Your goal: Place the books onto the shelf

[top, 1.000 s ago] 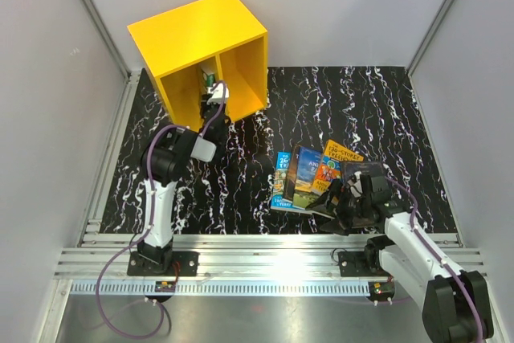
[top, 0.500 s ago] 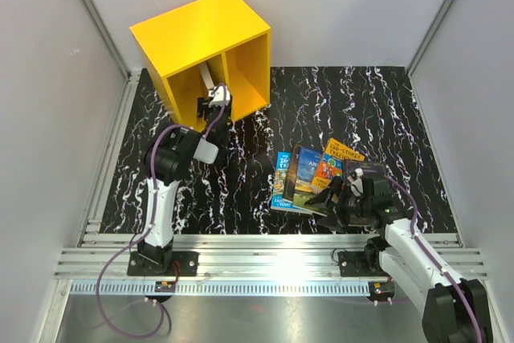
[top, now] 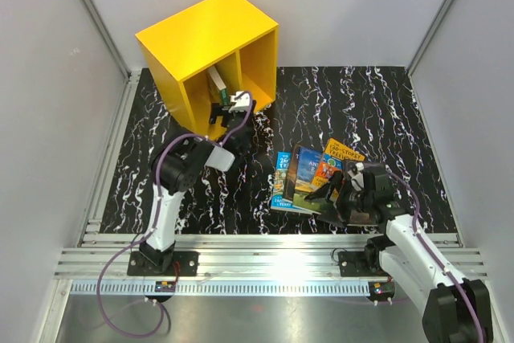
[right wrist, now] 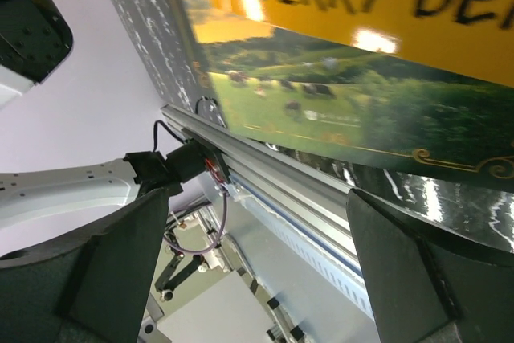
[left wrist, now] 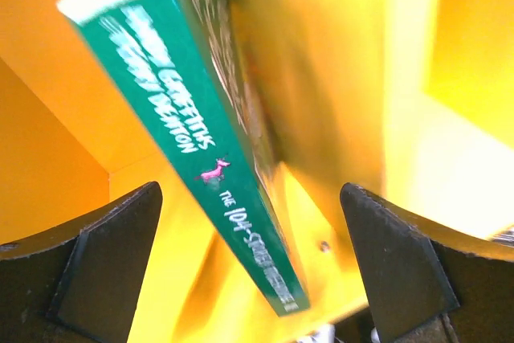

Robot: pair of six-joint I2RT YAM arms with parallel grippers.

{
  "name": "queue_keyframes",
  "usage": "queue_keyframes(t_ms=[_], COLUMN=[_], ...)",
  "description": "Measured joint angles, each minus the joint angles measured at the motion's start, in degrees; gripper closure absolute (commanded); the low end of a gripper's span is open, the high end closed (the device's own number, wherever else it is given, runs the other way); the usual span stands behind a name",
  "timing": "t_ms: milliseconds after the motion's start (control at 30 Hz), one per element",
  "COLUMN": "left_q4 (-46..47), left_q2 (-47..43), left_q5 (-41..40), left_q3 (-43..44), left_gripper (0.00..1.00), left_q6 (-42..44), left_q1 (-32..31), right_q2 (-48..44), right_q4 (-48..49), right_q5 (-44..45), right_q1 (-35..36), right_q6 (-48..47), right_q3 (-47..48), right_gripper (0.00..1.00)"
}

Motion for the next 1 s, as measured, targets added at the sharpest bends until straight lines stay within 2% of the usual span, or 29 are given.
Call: queue_keyframes(t_ms=[100, 267, 467, 600, 700, 800, 867, 1000], left_q4=[-1.2, -3.2, -13.7, -28.2, -41.6, -55.9, -65.5, -85.4], left_q2=[-3.8, -12.5, -23.5, -31.7, -36.8, -40.0, -41.8, -45.6], left_q5=[-1.6, 0.2, 2.4, 3.8, 3.6, 3.6, 4.3, 8.1], left_q3=[0.0, 0.0, -0.2, 0.0, 3.0, 8.6, 11.8, 17.6], left_gripper=[0.01, 0.01, 0.01, 0.01, 0.01, 0.01, 0.01, 0.01], left_q6=[-1.8, -7.3, -14.5, -22.9, -27.9, -32.4, -36.2, -45.6], left_q1=[-3.0, -7.2, -11.8, -13.7, -15.4, -17.7, -18.8, -18.9], right_q2=[-0.6, -4.2, -7.2, -5.7, 0.2, 9.9, 20.6, 31.3], right_q4=[-1.6, -5.0, -9.9, -12.4, -13.2, -15.5, -17.3, -23.3], right_q5=[0.2, 0.5, 1.5, 3.0, 4.5, 6.4, 9.2, 17.6], right_q1=[0.0, 0.0, 0.0, 0.0, 0.0, 0.0, 0.0, 0.0], right_q6=[-0.2, -0.4, -0.7, -1.8, -3.5, -7.7, -11.1, -18.0], right_q3=[2.8, 6.6, 10.8, 15.1, 20.7, 29.7, 35.9, 43.5], right_gripper=[0.00, 0.00, 0.00, 0.00, 0.00, 0.02, 0.03, 0.06])
